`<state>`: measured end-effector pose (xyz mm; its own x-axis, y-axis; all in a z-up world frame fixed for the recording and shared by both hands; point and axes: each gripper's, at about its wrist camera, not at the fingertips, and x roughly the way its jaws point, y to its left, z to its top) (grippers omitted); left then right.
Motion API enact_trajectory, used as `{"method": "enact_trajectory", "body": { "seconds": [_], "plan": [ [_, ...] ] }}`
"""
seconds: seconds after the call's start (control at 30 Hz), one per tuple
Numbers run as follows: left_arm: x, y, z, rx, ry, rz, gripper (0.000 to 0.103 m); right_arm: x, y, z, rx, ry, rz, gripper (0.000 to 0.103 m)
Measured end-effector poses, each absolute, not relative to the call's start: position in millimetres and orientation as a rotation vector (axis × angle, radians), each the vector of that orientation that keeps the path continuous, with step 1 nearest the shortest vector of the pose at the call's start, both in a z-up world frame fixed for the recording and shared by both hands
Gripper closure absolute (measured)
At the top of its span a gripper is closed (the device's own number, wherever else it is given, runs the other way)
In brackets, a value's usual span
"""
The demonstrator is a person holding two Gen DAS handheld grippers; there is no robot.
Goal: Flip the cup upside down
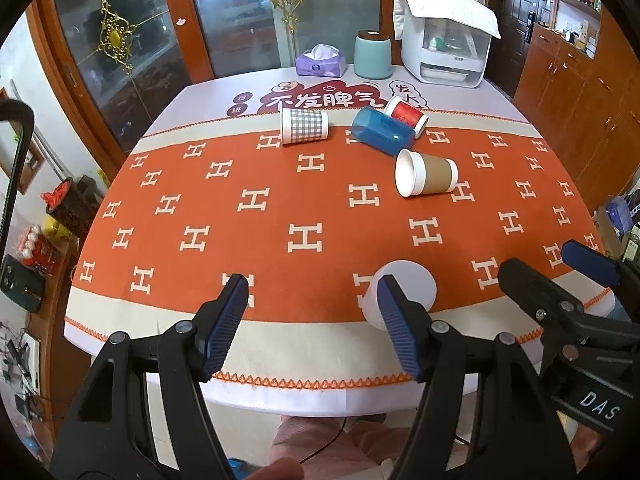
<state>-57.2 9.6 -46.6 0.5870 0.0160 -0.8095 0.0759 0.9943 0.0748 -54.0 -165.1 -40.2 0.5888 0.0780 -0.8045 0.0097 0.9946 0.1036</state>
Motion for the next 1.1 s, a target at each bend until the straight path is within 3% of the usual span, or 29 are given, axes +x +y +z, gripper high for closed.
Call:
{"method": "enact_trajectory", "body": {
  "seconds": [1.1],
  "plan": [
    [-29, 15, -68, 0.083, 1.011, -0.018, 0.039, -23, -166, -61, 0.087, 0.985, 0.036, 0.017]
  ]
}}
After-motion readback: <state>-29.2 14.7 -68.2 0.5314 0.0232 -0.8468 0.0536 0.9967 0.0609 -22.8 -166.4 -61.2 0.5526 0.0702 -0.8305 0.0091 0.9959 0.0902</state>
